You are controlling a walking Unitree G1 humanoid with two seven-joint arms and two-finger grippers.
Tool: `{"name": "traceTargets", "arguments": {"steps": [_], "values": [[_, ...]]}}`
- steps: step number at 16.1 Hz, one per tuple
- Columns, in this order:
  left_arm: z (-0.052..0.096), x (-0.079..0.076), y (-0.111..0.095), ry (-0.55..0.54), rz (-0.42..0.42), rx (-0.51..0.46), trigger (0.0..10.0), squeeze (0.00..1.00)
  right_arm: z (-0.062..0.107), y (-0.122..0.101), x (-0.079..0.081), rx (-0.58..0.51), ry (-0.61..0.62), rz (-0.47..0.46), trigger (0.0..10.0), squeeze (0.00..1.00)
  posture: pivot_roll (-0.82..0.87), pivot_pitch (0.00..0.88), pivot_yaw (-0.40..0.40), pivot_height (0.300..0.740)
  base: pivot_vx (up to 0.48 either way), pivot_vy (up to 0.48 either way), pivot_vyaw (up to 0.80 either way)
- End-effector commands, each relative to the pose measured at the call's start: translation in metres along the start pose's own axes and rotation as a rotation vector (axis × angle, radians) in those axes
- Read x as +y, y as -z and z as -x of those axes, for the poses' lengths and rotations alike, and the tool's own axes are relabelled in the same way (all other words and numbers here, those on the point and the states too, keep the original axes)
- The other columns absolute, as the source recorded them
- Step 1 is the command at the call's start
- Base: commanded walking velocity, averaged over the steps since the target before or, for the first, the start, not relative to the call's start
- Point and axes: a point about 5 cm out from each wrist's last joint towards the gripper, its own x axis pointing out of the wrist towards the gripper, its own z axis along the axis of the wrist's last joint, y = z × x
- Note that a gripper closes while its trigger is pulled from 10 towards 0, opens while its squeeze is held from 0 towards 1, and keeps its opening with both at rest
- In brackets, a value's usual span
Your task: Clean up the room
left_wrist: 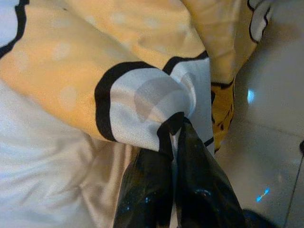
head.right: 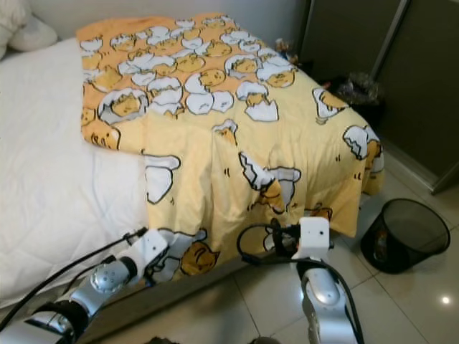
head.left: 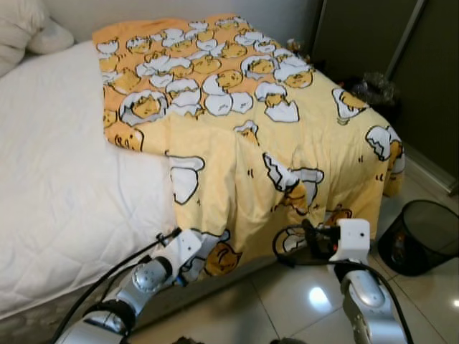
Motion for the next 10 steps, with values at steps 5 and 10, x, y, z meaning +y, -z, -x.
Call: {"name": "traceTargets", "arguments": {"steps": [5,10], "values": [[0.001,-0.049,0.013,0.275,0.069,0.086,10.0,0.0,0.007,0.009,-0.003,0.042,-0.069,0.03,10.0,0.0,-0.12,0.0,0.03,0.74,0.0,0.0,0.0],[-0.004,-0.086,-0.001,0.441,0.043,0.057,10.0,0.0,0.006,0.009,-0.013,0.061,-0.076,0.055,10.0,0.0,-0.13,0.0,0.013,0.74,0.0,0.0,0.0]]}}
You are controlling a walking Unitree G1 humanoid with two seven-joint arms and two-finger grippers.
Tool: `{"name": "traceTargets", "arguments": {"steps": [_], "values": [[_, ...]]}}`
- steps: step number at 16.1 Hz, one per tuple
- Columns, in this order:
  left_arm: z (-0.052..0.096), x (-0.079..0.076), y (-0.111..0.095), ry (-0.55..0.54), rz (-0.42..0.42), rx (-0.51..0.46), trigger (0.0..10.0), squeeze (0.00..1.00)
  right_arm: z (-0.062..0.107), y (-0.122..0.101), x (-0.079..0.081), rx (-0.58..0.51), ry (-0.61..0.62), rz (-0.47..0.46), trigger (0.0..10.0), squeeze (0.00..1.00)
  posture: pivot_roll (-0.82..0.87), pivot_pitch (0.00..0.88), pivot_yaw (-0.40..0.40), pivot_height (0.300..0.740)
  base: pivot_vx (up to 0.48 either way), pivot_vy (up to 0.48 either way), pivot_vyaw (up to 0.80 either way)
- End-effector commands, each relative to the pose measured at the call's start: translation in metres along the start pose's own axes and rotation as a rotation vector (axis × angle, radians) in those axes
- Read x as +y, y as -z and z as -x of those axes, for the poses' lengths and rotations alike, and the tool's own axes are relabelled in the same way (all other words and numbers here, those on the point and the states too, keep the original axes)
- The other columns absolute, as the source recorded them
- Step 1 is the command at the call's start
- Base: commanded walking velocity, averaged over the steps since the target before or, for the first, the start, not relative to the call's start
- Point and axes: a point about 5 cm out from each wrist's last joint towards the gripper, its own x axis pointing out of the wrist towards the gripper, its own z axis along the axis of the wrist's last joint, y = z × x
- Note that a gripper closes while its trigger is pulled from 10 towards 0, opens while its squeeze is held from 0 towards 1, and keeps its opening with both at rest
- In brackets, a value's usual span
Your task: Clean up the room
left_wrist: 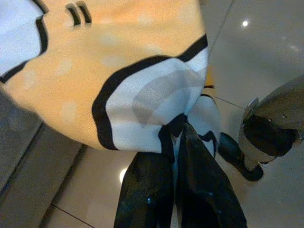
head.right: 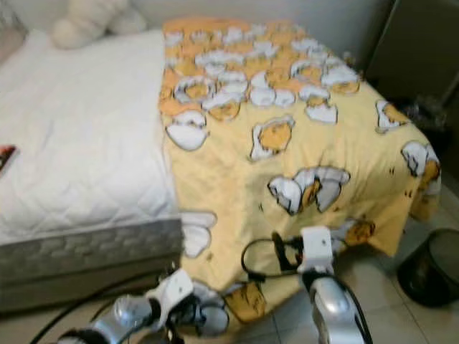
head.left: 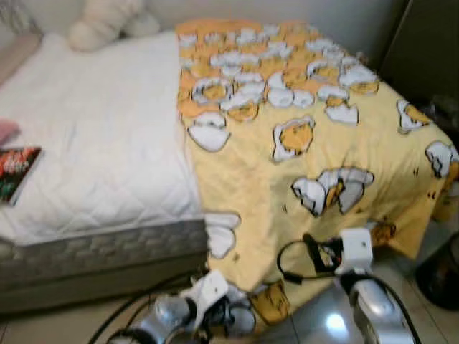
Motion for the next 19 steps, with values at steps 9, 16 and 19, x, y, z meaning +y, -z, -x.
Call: {"name": "traceTargets", "arguments": {"steps": [9,16,19], "values": [[-0.01,-0.037,0.005,0.277,-0.015,0.103,10.0,0.0,0.006,0.009,-0.003,0.043,-0.025,0.025,10.0,0.0,-0.14,0.0,0.006,0.74,0.0,0.0,0.0],[-0.014,-0.035,0.003,0.154,0.02,0.111,10.0,1.0,0.0,0.008,-0.004,0.051,-0.033,0.032,10.0,0.0,-0.12,0.0,0.008,0.74,0.0,0.0,0.0],[0.006,0.006,0.019,-0.062,0.015,0.15,10.0,1.0,-0.005,0.007,-0.003,0.035,-0.021,0.024,10.0,0.0,-0.11,0.0,0.022,0.74,0.0,0.0,0.0]]}}
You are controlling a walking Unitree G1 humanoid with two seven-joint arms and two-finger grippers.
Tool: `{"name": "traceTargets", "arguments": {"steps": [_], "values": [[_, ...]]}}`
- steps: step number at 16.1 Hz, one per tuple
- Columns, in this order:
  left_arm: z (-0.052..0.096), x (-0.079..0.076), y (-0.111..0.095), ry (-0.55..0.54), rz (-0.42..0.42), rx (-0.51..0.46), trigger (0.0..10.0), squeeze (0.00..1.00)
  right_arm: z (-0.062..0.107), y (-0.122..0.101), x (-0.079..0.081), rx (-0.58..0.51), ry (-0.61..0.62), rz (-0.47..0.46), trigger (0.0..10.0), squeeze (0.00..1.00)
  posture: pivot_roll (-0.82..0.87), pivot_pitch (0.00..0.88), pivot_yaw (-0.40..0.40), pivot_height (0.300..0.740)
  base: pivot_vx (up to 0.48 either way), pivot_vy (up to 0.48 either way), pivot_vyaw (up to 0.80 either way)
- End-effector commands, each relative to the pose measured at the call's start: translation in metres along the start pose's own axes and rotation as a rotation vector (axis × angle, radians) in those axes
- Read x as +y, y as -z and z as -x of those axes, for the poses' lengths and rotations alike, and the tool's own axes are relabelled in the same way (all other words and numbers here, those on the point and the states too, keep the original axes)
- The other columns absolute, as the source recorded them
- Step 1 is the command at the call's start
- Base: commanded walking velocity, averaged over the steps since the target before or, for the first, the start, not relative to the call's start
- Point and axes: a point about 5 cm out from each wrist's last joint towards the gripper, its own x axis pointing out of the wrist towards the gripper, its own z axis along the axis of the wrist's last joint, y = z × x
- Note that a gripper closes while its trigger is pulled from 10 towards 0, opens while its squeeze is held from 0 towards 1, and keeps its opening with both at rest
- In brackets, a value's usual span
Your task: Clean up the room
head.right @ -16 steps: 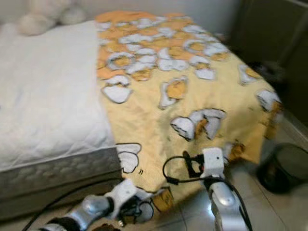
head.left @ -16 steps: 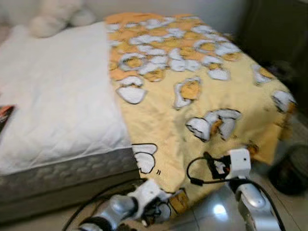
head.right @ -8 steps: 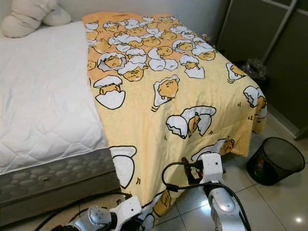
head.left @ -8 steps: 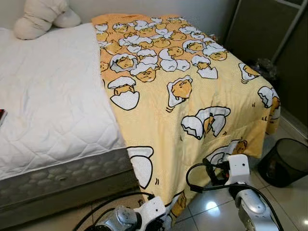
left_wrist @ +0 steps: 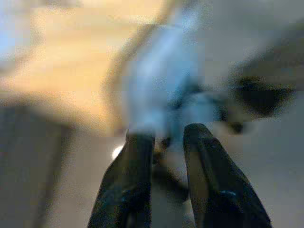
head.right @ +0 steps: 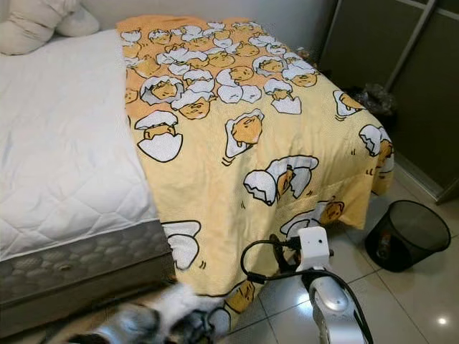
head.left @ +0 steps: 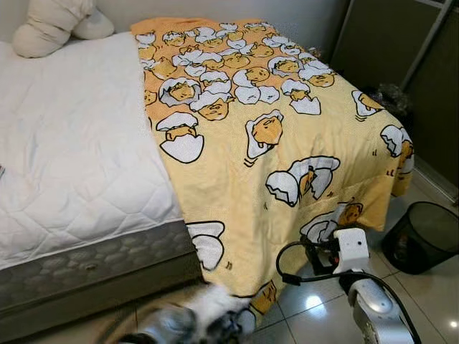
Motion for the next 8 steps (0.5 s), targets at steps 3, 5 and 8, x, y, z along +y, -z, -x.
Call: {"name": "traceTargets", "arguments": {"steps": [3,5,8], "values": [[0.026,0.078,-0.058,-0.364,0.14,-0.355,10.0,1.0,-0.006,-0.02,-0.014,-0.102,0.111,-0.061,10.0,0.0,-0.07,0.0,0.019,0.74,0.0,0.0,0.0],[0.062,0.134,-0.104,-0.601,0.285,-0.611,10.0,1.0,-0.014,-0.038,-0.018,-0.178,0.183,-0.106,10.0,0.0,-0.04,0.0,0.023,0.74,0.0,0.0,0.0],[0.085,0.156,-0.138,-0.77,0.497,-0.808,10.0,0.0,-0.027,-0.067,-0.023,-0.277,0.246,-0.145,10.0,0.0,-0.03,0.0,0.025,0.74,0.0,0.0,0.0]]}}
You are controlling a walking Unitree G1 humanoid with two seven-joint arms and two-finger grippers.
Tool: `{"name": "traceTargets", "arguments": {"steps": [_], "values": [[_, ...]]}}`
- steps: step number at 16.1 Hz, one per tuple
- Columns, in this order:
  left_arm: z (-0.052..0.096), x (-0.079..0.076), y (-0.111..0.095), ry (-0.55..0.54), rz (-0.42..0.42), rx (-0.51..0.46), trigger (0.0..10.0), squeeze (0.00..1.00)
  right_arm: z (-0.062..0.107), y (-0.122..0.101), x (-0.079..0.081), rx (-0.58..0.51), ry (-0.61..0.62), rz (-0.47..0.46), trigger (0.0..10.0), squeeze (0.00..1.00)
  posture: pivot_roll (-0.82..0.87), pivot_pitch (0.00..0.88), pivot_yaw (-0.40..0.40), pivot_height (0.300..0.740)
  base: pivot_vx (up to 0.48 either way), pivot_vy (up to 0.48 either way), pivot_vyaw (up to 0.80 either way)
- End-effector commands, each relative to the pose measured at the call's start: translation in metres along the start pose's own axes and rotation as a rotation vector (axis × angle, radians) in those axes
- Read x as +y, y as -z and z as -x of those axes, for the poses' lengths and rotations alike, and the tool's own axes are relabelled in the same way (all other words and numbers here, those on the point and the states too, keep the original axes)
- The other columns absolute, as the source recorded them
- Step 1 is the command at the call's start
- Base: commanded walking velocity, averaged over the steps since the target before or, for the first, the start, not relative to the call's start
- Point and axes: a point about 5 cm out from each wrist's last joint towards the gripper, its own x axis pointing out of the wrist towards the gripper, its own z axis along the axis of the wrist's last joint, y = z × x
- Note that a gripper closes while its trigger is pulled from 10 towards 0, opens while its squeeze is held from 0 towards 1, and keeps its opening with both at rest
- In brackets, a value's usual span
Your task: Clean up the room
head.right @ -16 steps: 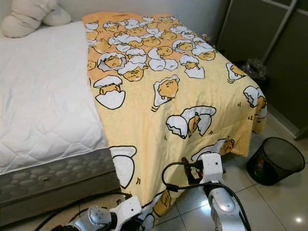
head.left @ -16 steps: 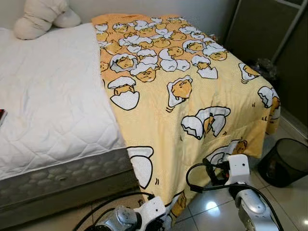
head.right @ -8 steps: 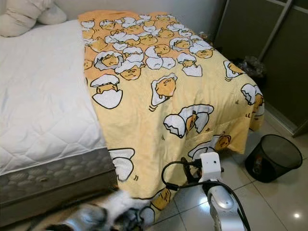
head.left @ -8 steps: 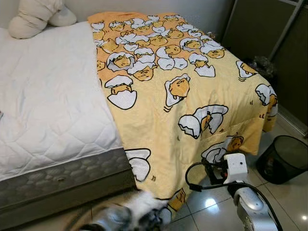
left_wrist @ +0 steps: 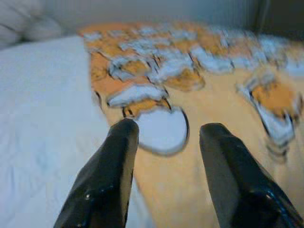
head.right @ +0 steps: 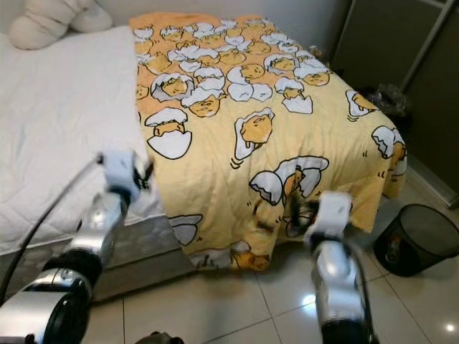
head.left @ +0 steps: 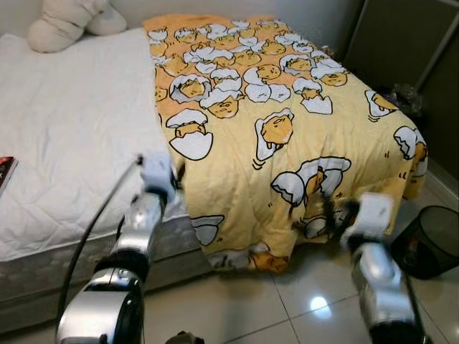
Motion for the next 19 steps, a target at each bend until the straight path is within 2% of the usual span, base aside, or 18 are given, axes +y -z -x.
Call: {"name": "traceTargets", "arguments": {"steps": [1,2,4,5,6,9,10,11,13,14,15,17,19], "values": [[0.001,-0.003,0.0,-0.044,0.041,-0.006,10.0,0.0,-0.003,-0.006,0.002,-0.032,0.004,-0.022,10.0,0.0,-0.03,0.0,0.027,0.74,0.0,-0.48,0.64],[0.001,-0.008,-0.005,-0.089,0.083,-0.037,10.0,0.0,-0.007,-0.014,0.007,-0.059,-0.016,-0.024,10.0,0.0,-0.04,0.0,0.034,0.74,0.0,-0.469,0.6],[0.008,-0.02,-0.007,-0.115,0.033,-0.057,10.0,0.0,-0.014,-0.017,0.018,-0.066,-0.058,-0.023,10.0,0.0,-0.05,0.0,0.041,0.74,0.0,-0.471,0.58],[0.01,-0.021,-0.006,-0.113,0.014,-0.052,10.0,0.0,-0.017,-0.016,0.024,-0.063,-0.071,-0.019,10.0,0.0,-0.05,0.0,0.046,0.74,0.0,-0.48,0.58],[0.008,-0.026,0.005,-0.102,-0.018,0.016,10.0,0.0,-0.026,-0.021,0.027,-0.065,-0.044,-0.057,10.0,0.0,-0.05,0.0,0.048,0.74,0.0,-0.48,0.57],[0.01,-0.031,0.013,-0.069,-0.048,0.06,10.0,0.0,-0.024,-0.02,0.019,-0.057,-0.058,-0.027,10.0,0.0,-0.05,0.0,0.04,0.74,0.0,-0.48,0.57],[0.011,-0.041,0.008,-0.026,-0.052,0.03,10.0,0.0,-0.022,-0.016,0.013,-0.042,-0.049,-0.026,10.0,0.0,-0.04,0.0,0.038,0.74,0.262,-0.401,0.58],[0.011,-0.045,0.006,-0.01,-0.072,0.019,10.0,0.0,-0.022,-0.015,0.013,-0.042,-0.051,-0.025,10.0,0.0,-0.04,0.0,0.038,0.74,0.307,-0.368,0.58],[0.01,-0.05,0.01,-0.012,-0.055,0.06,10.0,0.0,-0.019,-0.009,0.013,-0.034,-0.053,-0.027,10.0,0.0,-0.03,0.0,0.037,0.74,0.272,-0.392,0.57],[0.013,-0.047,0.015,-0.015,-0.059,0.077,10.0,1.0,-0.013,-0.004,0.014,-0.025,-0.069,-0.023,10.0,0.0,-0.03,0.0,0.036,0.74,0.27,-0.334,0.58],[0.023,-0.032,0.02,-0.031,-0.096,0.056,10.0,1.0,0.002,0.004,0.012,-0.028,-0.081,0.039,10.0,1.0,-0.03,0.0,0.033,0.74,0.0,0.0,0.58],[0.031,-0.021,0.022,-0.046,-0.071,0.054,10.0,1.0,0.014,0.011,0.003,-0.015,-0.065,0.043,10.0,1.0,-0.02,0.0,0.027,0.74,0.0,0.0,0.58],[0.032,-0.016,0.02,-0.059,-0.069,0.039,10.0,1.0,0.016,0.014,0.0,-0.003,-0.06,0.036,10.0,1.0,-0.02,0.0,0.033,0.74,0.0,0.0,0.56]]}}
